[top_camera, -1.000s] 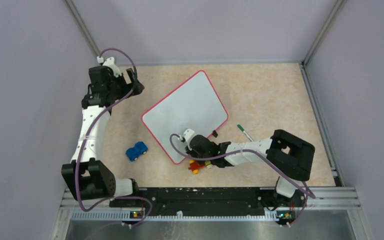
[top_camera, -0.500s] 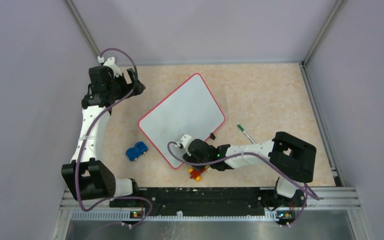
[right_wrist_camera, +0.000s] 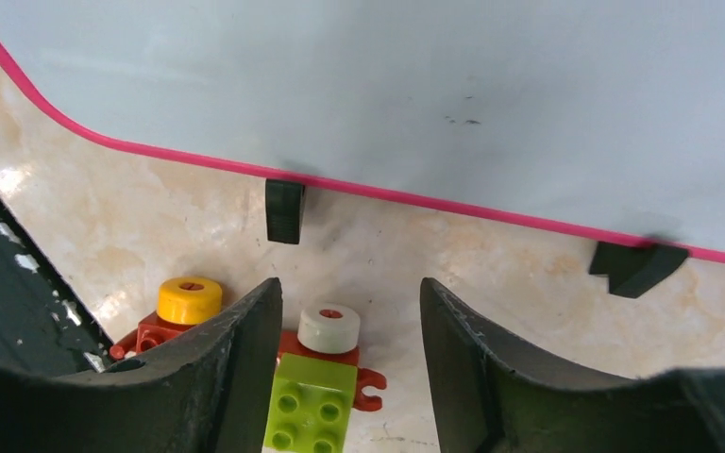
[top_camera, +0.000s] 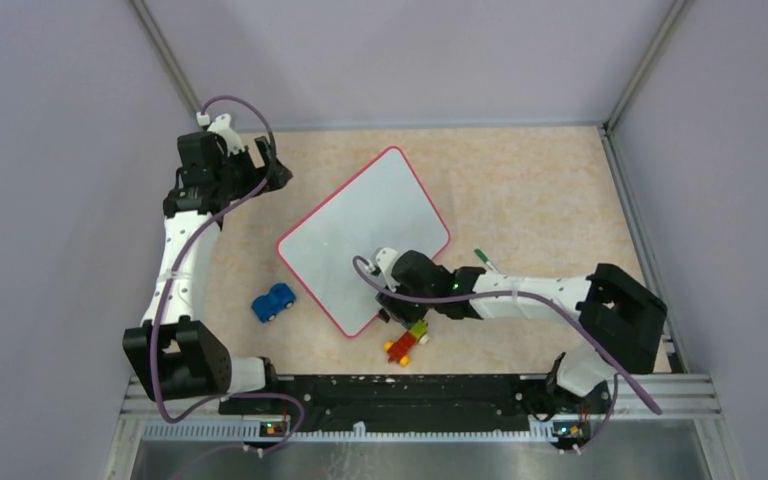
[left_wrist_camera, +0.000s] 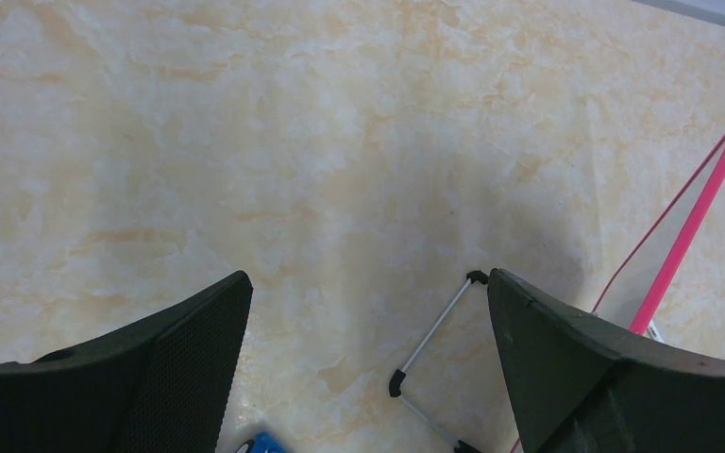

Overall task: Write a sentence on the whiteboard
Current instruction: Move the whiteboard to the center of the board, then pick up the whiteboard marker from the center of the board.

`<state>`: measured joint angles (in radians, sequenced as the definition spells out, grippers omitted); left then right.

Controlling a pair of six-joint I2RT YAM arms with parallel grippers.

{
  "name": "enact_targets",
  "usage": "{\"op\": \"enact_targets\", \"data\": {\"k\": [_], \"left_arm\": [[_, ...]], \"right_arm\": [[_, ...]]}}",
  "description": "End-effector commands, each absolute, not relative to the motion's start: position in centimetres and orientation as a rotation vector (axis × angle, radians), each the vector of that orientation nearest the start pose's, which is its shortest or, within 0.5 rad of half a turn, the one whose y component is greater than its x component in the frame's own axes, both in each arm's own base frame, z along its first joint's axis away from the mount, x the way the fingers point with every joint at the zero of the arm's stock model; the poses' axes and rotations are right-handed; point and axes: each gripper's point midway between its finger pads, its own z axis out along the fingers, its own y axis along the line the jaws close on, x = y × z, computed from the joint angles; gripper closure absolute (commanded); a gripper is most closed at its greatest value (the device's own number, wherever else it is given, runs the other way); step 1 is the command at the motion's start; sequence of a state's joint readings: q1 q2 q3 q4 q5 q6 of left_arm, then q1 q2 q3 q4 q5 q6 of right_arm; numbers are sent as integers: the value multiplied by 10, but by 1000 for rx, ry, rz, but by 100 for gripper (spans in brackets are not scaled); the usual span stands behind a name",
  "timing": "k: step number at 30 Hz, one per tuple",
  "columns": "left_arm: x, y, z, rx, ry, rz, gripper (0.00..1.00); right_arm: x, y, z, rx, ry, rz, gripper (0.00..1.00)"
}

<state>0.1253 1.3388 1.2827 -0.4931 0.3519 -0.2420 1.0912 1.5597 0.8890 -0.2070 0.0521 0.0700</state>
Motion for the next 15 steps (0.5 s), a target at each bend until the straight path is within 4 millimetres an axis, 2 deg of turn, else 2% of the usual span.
{"op": "enact_targets", "data": {"k": [1, 4, 7, 11, 15], "left_arm": [[397, -24, 277, -137, 2044, -464, 1], [397, -26, 279, -110, 2040, -467, 1], [398, -27, 281, -68, 2035, -463, 1], [397, -31, 284, 16, 2023, -460, 1], [393, -41, 288, 142, 2001, -464, 1]], "right_arm": [[193, 335, 107, -1162, 2125, 565, 45], [206, 316, 122, -1195, 2108, 588, 42], [215, 289, 136, -1225, 2111, 651, 39], [249, 225, 137, -1093, 2207, 571, 38], [272, 155, 117, -892, 2378, 503, 41]]}}
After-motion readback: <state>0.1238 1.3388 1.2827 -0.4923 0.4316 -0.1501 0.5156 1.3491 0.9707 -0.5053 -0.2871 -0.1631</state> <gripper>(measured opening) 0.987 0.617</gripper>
